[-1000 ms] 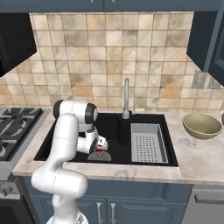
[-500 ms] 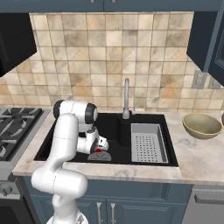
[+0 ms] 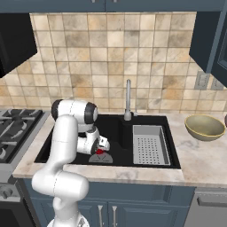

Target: Pick the mug and place it in the sink. Pick the bowl and place it in the open cabinet and then close the cabinet.

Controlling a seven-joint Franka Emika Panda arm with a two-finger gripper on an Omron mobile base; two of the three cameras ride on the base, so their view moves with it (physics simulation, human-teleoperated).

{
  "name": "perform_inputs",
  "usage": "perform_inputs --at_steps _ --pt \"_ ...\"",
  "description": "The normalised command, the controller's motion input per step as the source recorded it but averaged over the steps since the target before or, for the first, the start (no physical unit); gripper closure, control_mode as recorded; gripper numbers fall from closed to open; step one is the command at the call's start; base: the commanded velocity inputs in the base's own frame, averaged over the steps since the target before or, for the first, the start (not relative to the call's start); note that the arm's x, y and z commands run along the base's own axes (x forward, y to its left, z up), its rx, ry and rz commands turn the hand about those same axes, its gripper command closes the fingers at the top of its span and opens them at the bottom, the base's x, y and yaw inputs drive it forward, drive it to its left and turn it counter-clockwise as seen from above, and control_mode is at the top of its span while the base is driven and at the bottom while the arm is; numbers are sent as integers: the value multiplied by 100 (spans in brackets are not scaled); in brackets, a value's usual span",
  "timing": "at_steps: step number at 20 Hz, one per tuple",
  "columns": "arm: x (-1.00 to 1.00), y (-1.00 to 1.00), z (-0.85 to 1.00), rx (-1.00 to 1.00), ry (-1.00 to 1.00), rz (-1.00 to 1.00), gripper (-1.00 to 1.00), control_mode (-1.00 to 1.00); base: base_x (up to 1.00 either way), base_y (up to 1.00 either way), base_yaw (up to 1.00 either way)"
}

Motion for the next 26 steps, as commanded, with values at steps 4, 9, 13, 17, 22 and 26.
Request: perform_inputs --at_steps 4,9,13,17,22,26 --pt "-9 0 43 0 0 0 -100 -100 0 0 0" --pt "-10 -1 42 0 0 0 -100 -100 0 0 0" --pt "-1 0 69 0 0 0 -100 -100 0 0 0" --pt "0 0 87 0 2 0 -100 -100 0 0 0" --pt "0 0 86 0 5 0 -100 -100 0 0 0" --pt "-3 0 76 0 6 0 -100 -100 0 0 0"
